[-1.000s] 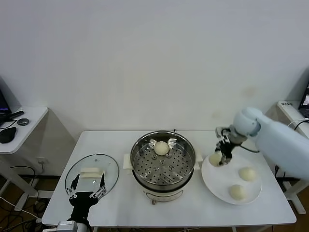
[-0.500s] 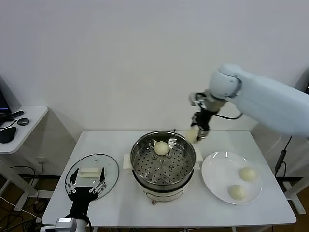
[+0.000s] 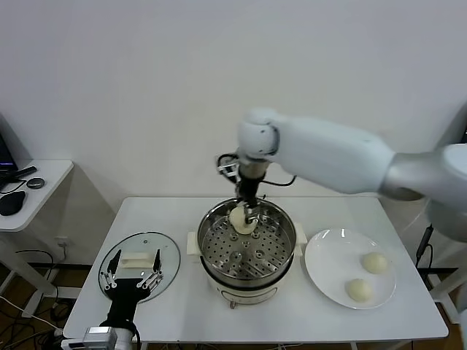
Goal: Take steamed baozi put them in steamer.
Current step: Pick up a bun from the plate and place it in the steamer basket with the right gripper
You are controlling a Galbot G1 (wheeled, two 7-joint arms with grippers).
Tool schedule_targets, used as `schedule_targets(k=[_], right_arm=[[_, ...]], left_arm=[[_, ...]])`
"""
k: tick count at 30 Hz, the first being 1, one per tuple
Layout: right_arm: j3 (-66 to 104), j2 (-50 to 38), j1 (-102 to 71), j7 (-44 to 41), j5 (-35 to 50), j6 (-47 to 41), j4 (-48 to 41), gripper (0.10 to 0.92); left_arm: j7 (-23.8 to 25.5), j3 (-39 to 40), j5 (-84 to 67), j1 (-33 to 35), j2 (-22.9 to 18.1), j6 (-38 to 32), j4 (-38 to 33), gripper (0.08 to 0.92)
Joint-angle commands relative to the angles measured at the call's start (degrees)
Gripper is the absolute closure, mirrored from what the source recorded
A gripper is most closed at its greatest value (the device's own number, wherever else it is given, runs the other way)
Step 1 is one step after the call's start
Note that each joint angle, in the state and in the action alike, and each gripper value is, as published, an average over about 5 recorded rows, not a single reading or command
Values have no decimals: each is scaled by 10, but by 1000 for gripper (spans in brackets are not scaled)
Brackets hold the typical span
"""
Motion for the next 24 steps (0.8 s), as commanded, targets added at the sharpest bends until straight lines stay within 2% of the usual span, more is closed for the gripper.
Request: schedule_targets(k=[1, 18, 21, 24], right_arm=[[-14, 114, -64, 13, -23, -12, -81, 432], [-16, 117, -87, 19, -47, -27, -70, 433], [-13, 108, -85, 21, -45, -29, -56, 395], [-2, 89, -80, 26, -44, -35, -33, 317]], left_arm=[[1, -1, -6, -1, 1, 1, -2, 177], [2, 0, -12, -7, -1, 3, -1, 177], [2, -1, -12, -7, -2, 3, -1, 177], [2, -2, -12, -7, -2, 3, -1, 177]])
